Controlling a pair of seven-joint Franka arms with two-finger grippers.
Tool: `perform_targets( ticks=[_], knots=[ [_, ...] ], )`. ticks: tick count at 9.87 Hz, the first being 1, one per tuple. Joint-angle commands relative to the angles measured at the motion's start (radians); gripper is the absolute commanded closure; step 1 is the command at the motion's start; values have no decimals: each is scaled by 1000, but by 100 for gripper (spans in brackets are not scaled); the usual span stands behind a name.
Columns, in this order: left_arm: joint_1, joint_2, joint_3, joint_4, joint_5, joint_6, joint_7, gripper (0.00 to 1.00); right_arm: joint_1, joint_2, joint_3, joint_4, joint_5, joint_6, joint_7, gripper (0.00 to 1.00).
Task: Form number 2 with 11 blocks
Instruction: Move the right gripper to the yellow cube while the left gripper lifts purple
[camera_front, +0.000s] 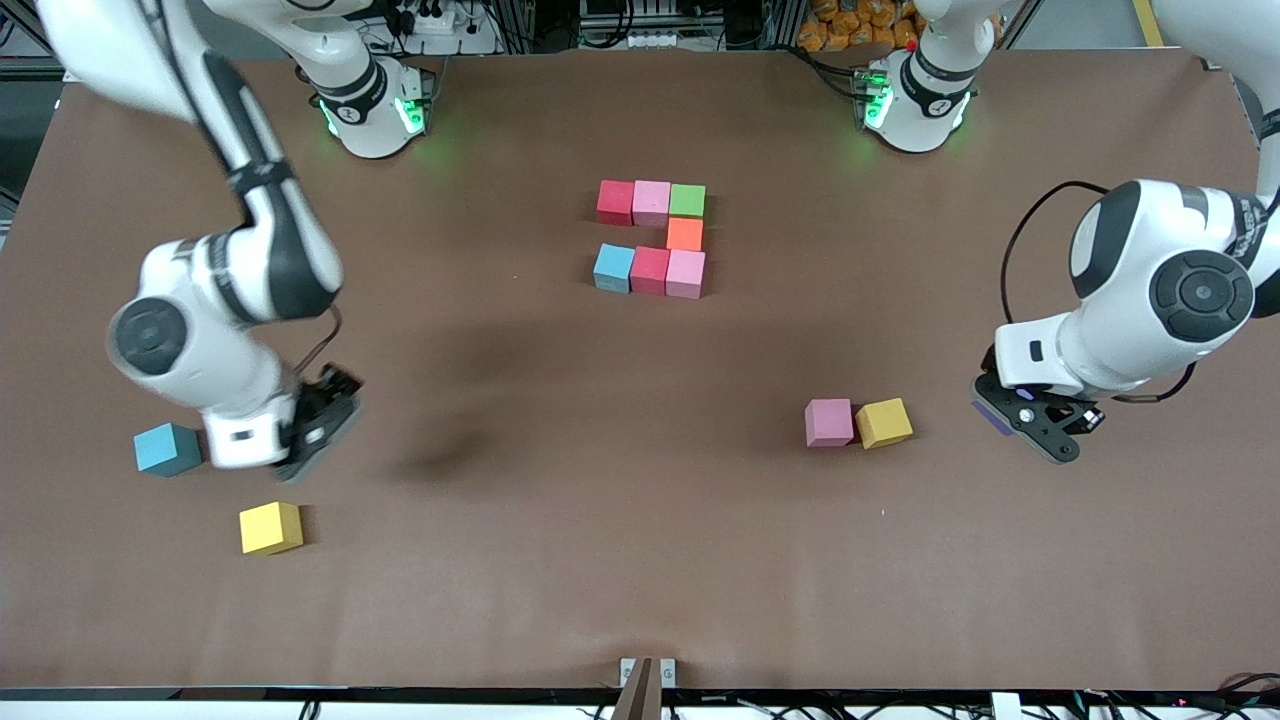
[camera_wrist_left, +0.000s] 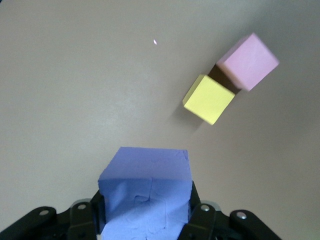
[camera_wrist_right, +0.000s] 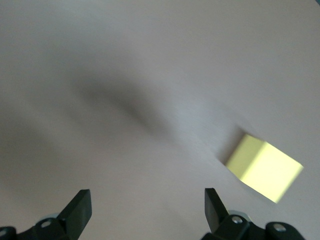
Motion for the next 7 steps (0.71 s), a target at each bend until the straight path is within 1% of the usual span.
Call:
perform_targets(
  ticks=[1, 3, 4, 6, 7],
  knots=[
    [-1, -2, -67, 45, -14, -55, -207, 83, -84, 112, 21, 96, 14, 34, 8, 0],
    [-33, 3, -115, 52, -12, -58, -437, 83, -130, 172, 21, 124, 42, 56, 16, 0],
    [-61, 4, -131, 52, -12, -58, -543, 83, -136, 180, 21, 123, 49, 87, 19, 0],
    [-153, 13, -141, 52, -11, -57, -746, 83, -150, 212, 20, 120, 77, 177, 19, 0],
    [-200, 33, -141, 52, -12, -54, -845, 83, -153, 225, 20, 113, 78, 237, 19, 0]
  ],
)
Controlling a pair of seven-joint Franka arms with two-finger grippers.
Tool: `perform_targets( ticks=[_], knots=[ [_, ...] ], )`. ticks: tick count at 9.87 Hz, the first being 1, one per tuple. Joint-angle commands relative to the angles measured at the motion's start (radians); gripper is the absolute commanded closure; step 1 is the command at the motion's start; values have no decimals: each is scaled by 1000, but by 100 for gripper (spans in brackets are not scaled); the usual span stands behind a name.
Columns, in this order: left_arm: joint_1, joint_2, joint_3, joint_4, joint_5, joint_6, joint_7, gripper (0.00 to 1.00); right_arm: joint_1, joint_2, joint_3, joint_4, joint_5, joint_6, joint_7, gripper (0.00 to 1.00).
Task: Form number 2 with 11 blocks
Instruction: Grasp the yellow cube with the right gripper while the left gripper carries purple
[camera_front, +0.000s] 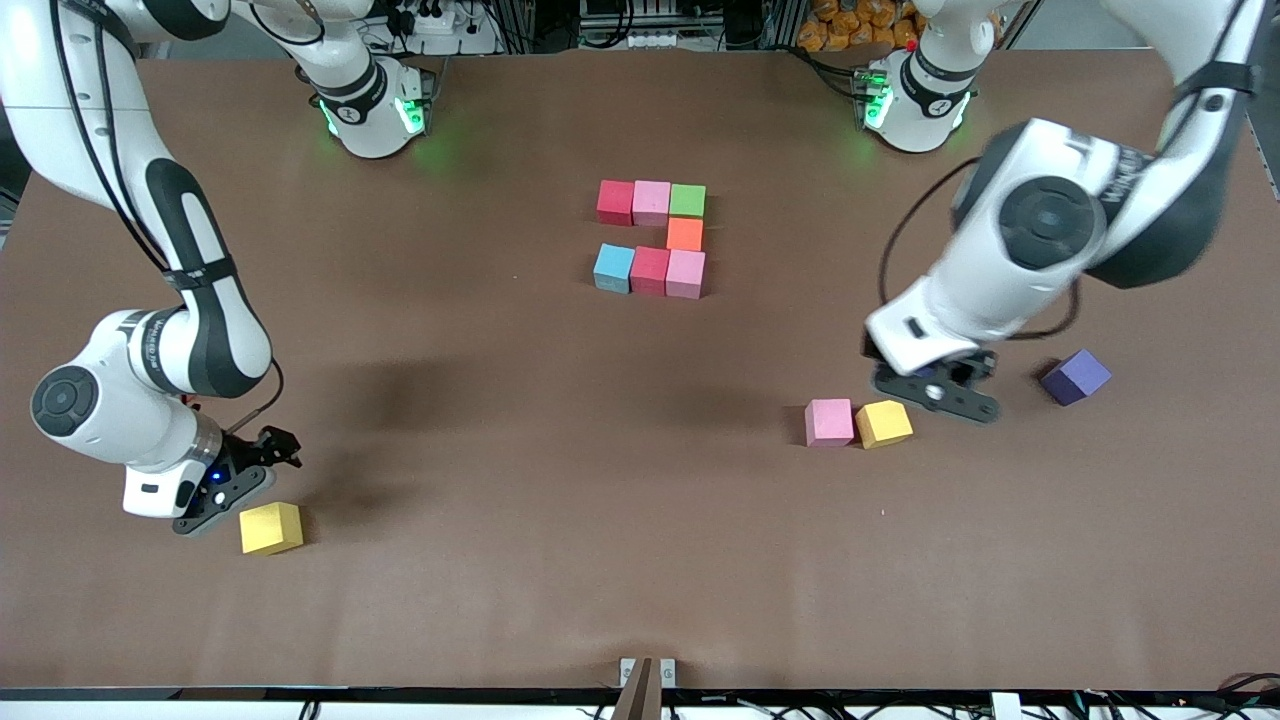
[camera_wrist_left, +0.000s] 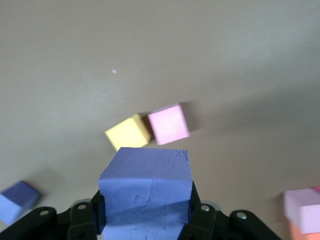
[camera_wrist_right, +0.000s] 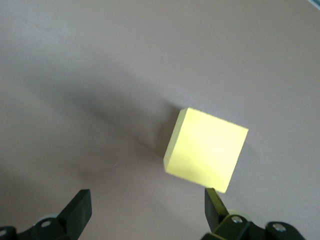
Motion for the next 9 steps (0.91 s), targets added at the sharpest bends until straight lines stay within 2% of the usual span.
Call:
perform_targets(
  ticks=[1, 3, 5, 7, 9],
  knots=[
    [-112, 47, 3, 20, -11, 3, -230, 83, -30, 47, 19, 4, 18, 134, 7, 0],
    [-227, 113, 6, 49, -11, 78, -459, 83, -47, 50, 20, -75, 21, 323, 5, 0],
    [-347, 207, 16, 123, 5, 128, -626, 83, -45, 58, 20, -77, 66, 334, 5, 0],
    [-477, 254, 100, 173, 5, 184, -720, 83, -45, 69, 20, -107, 118, 406, 1, 0],
    [-594, 303, 185, 182, 3, 269, -820, 82, -45, 76, 22, -128, 120, 455, -2, 0]
  ],
)
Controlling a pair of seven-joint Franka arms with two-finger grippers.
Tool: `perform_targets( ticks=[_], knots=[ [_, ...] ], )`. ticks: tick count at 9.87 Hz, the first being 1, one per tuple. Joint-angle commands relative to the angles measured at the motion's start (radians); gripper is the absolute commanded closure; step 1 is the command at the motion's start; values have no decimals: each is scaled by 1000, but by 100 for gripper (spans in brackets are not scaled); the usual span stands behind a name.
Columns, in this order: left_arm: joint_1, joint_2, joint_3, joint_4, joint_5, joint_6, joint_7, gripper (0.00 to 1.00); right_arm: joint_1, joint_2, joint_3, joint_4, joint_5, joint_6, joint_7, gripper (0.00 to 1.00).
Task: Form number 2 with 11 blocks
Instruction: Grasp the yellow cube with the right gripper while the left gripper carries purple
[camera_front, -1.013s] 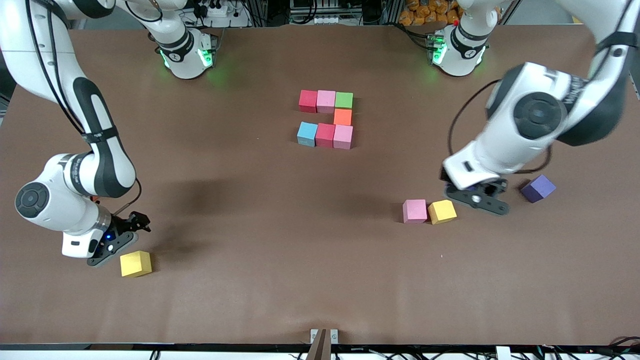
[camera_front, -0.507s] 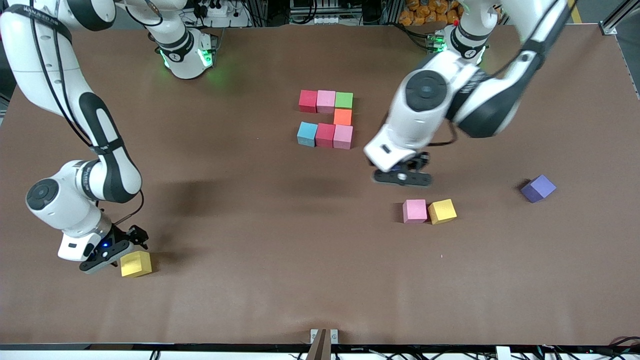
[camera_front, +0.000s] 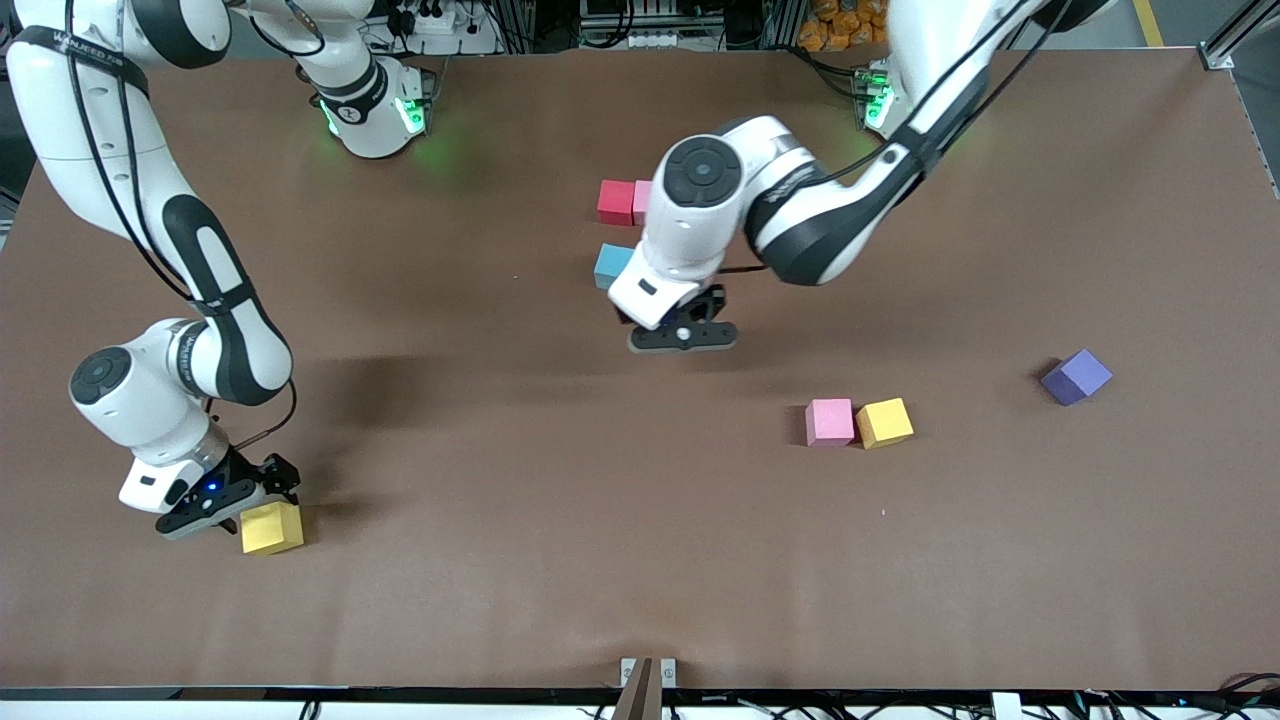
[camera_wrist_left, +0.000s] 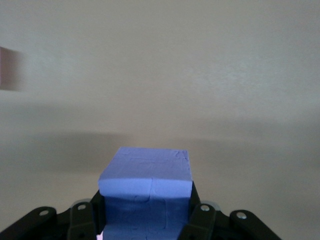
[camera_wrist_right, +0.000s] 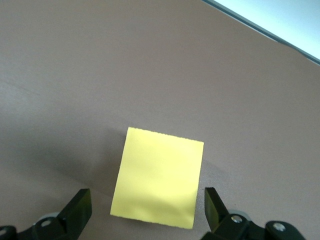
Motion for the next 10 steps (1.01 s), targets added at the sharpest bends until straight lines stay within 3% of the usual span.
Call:
perform_targets(
  ticks=[1, 4, 5, 6, 7, 8, 9, 10],
  knots=[
    [-100, 60, 74, 45, -4, 24, -53, 82, -14, 8, 17, -17, 20, 48, -6, 0],
    [-151, 109, 77, 35, -21, 24, -47, 82, -3, 12, 17, -9, 24, 53, 3, 0],
    [-169, 109, 79, 17, -13, 17, 5, 81, -3, 12, 17, -8, 24, 51, 3, 4],
    [-184, 106, 82, 2, -12, 13, 55, 81, -3, 12, 17, -2, 24, 47, 3, 34],
    [-185, 103, 82, -9, 6, 13, 115, 81, -3, 12, 17, 7, 24, 35, 3, 50],
    [-178, 103, 80, -17, 19, 13, 196, 80, -3, 12, 17, 21, 24, 6, 1, 60],
    [-178, 104, 80, -18, 19, 14, 250, 80, -2, 10, 17, 39, 24, -42, 3, 76],
    [-180, 108, 82, -14, 23, 14, 267, 80, 7, -2, 19, 44, 24, -97, 39, 78]
  ],
)
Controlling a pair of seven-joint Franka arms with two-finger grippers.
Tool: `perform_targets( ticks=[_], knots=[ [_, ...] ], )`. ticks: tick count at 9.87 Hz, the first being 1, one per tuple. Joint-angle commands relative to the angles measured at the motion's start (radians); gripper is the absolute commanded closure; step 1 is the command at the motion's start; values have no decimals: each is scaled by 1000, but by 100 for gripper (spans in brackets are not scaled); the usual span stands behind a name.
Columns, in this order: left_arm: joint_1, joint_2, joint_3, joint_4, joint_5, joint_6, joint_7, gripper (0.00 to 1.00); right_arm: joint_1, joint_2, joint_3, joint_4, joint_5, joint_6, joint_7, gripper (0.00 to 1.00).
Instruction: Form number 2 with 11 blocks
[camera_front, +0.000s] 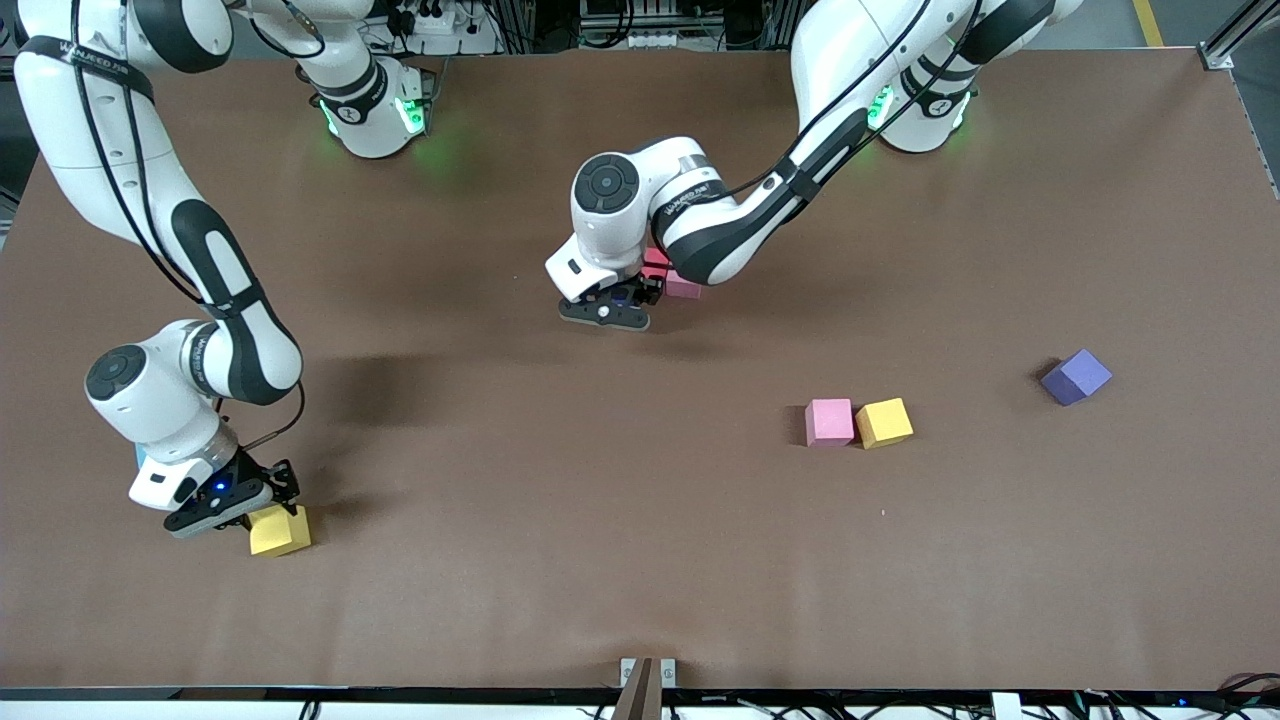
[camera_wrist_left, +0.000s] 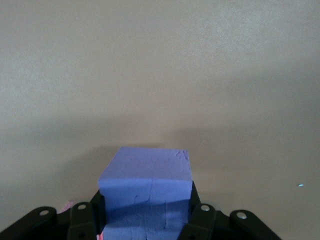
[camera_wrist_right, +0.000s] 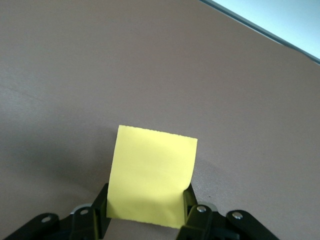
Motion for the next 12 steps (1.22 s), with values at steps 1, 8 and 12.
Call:
perform_targets(
  ticks=[1, 8, 12],
  knots=[
    [1, -6, 4, -1, 23, -8, 42, 80, 16, -36, 9, 11, 18, -114, 71, 78],
    [-8, 56, 2, 15, 8, 63, -96, 80, 120, -168, 13, 14, 17, -448, 330, 75],
    [-31, 89, 5, 13, 8, 123, -196, 80, 223, -218, 22, 15, 18, -540, 490, 73]
  ],
)
